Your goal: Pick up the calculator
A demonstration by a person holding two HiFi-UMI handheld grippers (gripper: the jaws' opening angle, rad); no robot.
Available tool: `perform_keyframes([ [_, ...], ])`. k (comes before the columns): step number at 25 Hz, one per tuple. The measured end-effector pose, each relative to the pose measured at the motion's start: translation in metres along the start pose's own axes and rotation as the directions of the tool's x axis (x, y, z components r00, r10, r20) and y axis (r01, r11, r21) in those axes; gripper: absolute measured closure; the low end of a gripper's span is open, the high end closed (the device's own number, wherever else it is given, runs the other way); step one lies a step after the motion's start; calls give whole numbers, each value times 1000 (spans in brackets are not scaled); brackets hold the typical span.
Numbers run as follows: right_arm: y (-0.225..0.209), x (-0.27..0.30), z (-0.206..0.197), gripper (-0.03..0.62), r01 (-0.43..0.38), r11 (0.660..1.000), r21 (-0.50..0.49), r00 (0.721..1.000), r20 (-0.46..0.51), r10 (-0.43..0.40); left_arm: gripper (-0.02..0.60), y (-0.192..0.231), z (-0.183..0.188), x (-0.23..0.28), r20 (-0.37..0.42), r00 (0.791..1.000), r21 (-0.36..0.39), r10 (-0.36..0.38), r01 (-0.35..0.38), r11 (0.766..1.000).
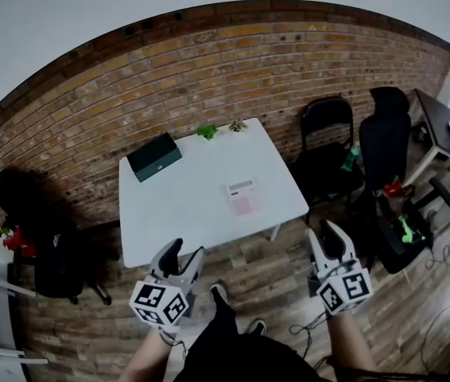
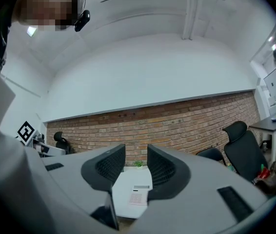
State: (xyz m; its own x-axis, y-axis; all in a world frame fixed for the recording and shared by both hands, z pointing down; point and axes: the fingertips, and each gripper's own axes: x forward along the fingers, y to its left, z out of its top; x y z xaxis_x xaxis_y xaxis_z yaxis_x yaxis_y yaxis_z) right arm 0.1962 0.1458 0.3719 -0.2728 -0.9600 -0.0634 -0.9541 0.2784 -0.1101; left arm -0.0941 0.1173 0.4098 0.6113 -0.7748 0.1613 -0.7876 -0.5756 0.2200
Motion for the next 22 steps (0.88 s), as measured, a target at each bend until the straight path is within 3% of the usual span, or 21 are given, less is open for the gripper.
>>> perform_keyframes([
  [5, -13, 45, -4, 449, 33, 999, -9, 999, -19, -33, 341, 34, 10, 43, 26, 999, -15, -39, 39, 999],
  [16, -18, 185, -43, 446, 71, 997, -23, 988, -139, -73, 345, 156, 22, 148, -21, 994, -46, -111, 110, 993],
  [22, -33, 233, -65, 439, 99, 995, -15, 963, -250, -99, 345, 190, 10, 184, -70, 987, -88, -142, 136, 987],
])
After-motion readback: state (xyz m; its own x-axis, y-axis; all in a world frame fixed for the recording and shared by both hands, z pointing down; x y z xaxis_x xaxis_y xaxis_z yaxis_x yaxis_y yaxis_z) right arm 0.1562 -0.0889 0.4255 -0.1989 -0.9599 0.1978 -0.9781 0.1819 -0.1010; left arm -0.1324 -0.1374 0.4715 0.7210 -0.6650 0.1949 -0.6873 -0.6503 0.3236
